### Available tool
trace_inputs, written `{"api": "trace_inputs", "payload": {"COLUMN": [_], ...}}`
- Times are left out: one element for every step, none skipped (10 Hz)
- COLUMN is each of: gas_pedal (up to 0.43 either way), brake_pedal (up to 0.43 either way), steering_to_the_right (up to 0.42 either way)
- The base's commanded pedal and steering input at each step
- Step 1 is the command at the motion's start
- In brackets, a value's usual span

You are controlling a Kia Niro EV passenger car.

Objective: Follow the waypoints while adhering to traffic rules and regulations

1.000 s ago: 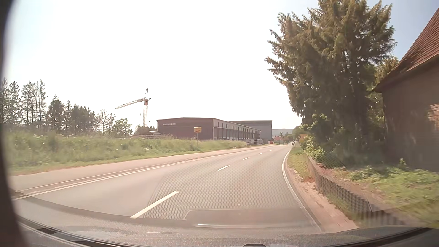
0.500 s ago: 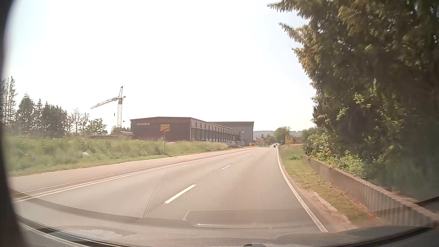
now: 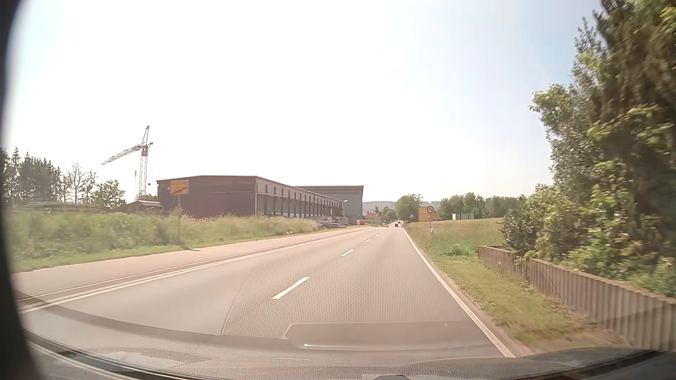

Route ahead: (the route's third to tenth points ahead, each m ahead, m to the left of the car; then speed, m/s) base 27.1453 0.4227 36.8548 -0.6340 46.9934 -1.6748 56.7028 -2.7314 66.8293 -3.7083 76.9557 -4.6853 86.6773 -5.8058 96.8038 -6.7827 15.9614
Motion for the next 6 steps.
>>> {"api": "trace_inputs", "payload": {"gas_pedal": [0.370,0.370,0.370,0.370,0.370,0.370], "brake_pedal": [0.000,0.000,0.000,0.000,0.000,0.000], "steering_to_the_right": [0.036,0.033,0.030,0.027,0.023,0.018]}}
